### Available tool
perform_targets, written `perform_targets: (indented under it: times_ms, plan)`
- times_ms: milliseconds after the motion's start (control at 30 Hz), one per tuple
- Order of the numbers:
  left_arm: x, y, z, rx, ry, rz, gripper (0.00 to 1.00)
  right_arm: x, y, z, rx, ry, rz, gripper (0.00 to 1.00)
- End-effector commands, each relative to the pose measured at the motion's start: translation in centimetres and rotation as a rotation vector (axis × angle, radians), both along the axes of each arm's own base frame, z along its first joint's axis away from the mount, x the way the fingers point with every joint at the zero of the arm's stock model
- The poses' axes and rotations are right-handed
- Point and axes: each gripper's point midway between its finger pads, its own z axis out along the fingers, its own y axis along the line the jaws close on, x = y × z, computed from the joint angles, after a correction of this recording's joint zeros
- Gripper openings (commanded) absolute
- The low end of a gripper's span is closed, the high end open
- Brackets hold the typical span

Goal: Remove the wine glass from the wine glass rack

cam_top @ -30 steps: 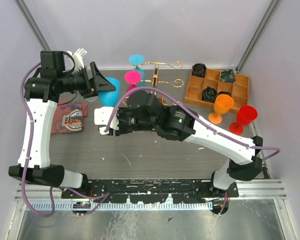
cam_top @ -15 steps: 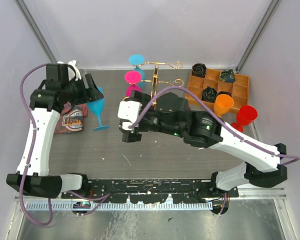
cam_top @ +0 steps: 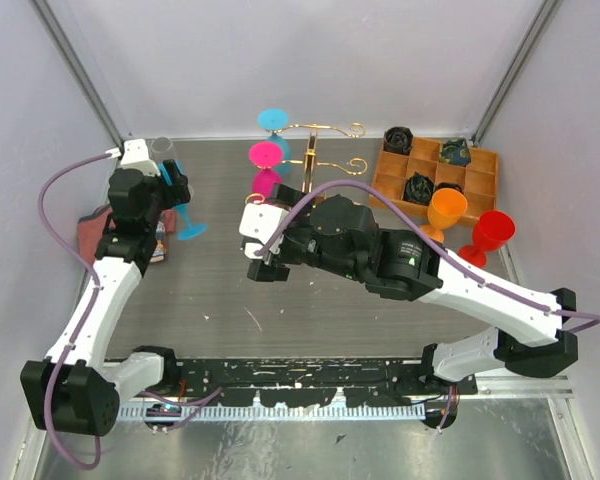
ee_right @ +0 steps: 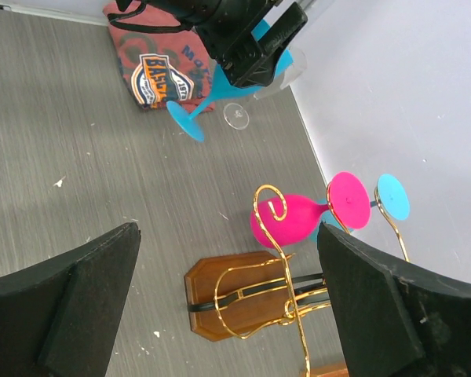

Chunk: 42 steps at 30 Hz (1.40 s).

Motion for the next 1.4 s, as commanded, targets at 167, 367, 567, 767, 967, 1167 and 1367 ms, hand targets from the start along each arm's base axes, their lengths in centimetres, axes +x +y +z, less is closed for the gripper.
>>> perform_targets:
  times_ms: [167,367,567,767,967,1167,1367]
  plan:
    - [3.7,0.9,-0.5,0.069,-0.263,0.04,0.67,1.5,-0.4,1.1,0.058,-0.011,-0.075,1.0]
    - [3.7,1.7,-2.4,0.105,-0.357,0.135,0.68,2.3,-1.3,0.7,0.072,0.022,-0.094,1.0]
    - [4.6,2.1,-4.2,0.231,-0.401,0.216,0.71,2.8,-1.4,-0.2,0.082,0.069,-0.076,1.0]
    - [5.1,1.7,-5.4,0.303,-0.423,0.31,0.75,3.5,-1.9,-0.3,0.088,0.083,-0.087,1.0]
    - [5.1,1.1,-7.1,0.323,-0.423,0.366,0.8,4.0,-2.5,-0.5,0.088,0.089,-0.099,1.0]
    - [5.1,0.8,-8.4,0.296,-0.403,0.365,0.86,4.3,-3.1,-0.7,0.086,0.098,-0.106,1.0]
    - [5.6,0.6,-9.2,0.296,-0.389,0.36,0.99,4.4,-3.3,-1.0,0.08,0.109,-0.109,1.0]
